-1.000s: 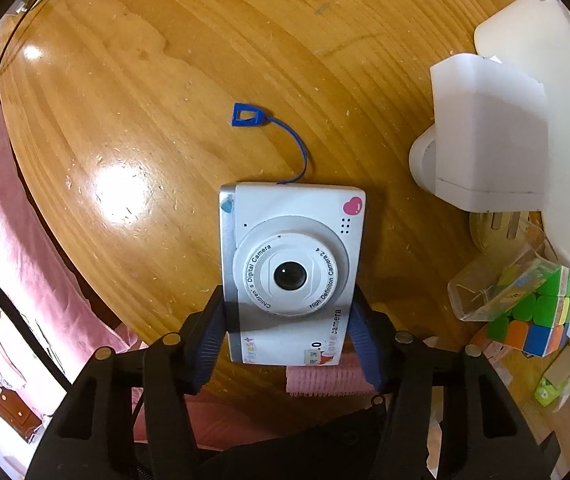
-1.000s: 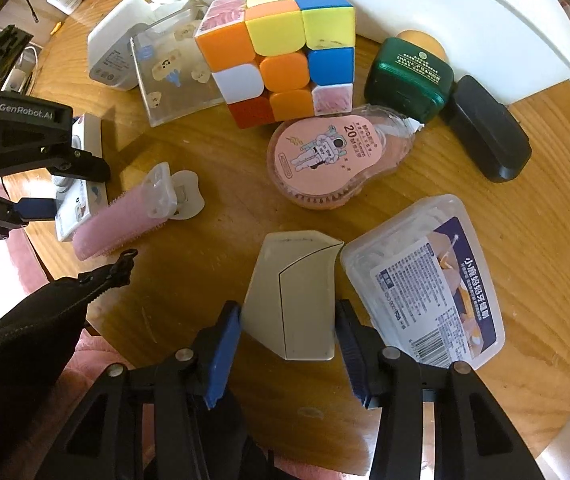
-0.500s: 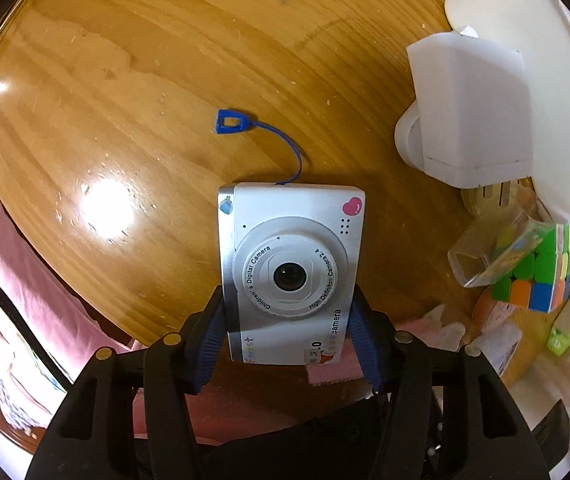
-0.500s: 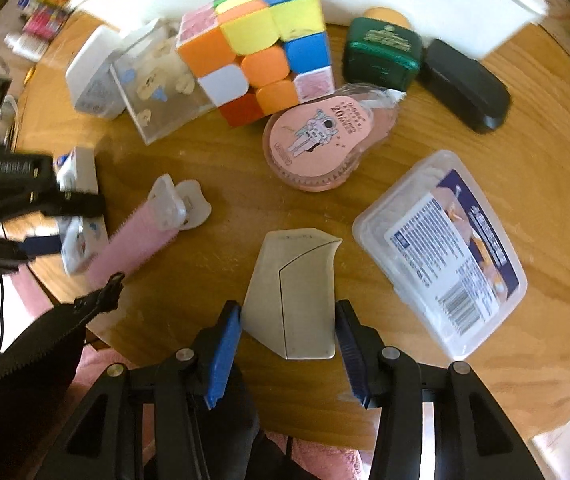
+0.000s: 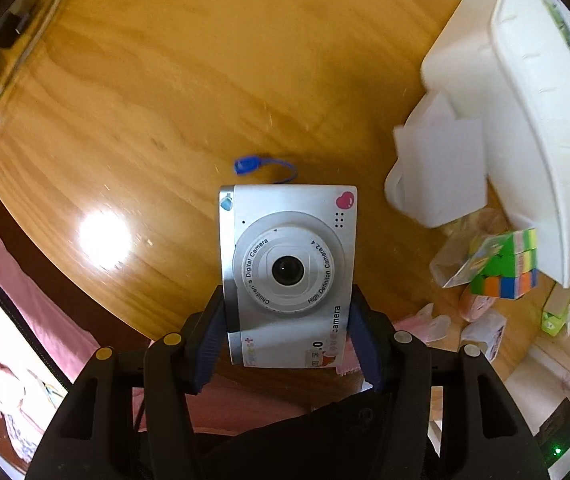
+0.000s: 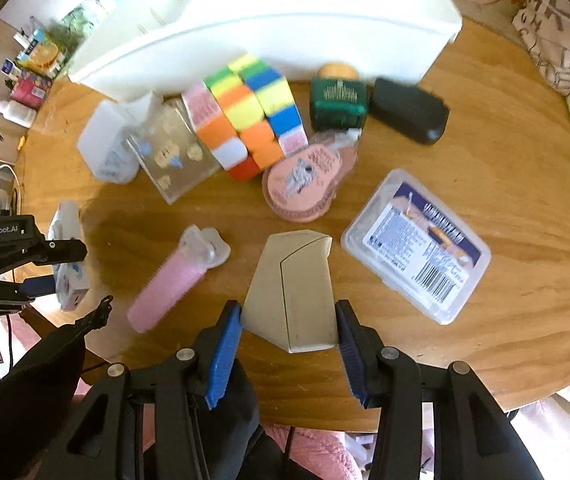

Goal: Organize rigid objects
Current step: 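Lift white device with left tool while right tool carries beige block over bin, then lower white device into bin, open left tool while right tool releases block, then withdraw both open tools up and away from the bin, then move left tool toward pink hair roller while right tool approaches clear toothpick box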

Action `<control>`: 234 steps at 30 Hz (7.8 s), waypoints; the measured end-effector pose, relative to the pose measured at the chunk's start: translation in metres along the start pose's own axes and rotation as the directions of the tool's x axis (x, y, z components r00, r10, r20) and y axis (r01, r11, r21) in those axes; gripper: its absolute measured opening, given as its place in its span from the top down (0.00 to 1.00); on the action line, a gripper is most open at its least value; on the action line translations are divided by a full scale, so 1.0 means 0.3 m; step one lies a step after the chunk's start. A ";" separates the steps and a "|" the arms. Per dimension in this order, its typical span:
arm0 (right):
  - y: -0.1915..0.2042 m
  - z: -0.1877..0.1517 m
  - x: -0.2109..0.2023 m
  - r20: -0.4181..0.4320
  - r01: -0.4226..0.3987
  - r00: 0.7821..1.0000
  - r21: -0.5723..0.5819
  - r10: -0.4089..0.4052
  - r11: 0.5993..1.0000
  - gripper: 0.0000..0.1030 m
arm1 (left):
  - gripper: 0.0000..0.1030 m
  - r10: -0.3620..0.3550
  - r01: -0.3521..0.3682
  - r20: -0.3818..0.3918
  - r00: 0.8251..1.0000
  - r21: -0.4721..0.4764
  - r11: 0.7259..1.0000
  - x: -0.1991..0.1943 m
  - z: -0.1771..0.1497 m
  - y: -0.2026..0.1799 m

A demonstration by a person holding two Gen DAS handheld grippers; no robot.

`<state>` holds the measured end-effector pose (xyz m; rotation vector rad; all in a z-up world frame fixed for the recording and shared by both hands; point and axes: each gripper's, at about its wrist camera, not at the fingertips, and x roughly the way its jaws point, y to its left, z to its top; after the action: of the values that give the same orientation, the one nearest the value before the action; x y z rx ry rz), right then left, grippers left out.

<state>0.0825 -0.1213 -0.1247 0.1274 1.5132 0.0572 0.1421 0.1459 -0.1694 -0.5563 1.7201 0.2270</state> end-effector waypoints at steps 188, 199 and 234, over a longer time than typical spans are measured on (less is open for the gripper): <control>-0.098 -0.253 -0.340 0.768 -0.129 0.635 0.218 -0.088 0.967 0.05 | 0.03 -0.463 -0.064 0.495 0.736 0.731 0.680 -0.430 -0.343 -0.165; -0.134 -0.324 -0.253 0.699 -0.091 0.700 0.290 -0.146 0.953 0.05 | 0.03 -0.412 -0.083 0.454 0.790 0.745 0.662 -0.379 -0.347 -0.171; -0.276 -0.023 -0.001 0.276 -0.060 0.958 -0.084 0.081 0.995 0.05 | 0.03 -0.052 -0.079 0.209 0.977 0.571 0.817 -0.018 -0.265 -0.326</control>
<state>0.0722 -0.2032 -0.1346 0.1241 1.2218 0.1476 0.1210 0.0276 -0.1314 -0.0599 1.4772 -0.2242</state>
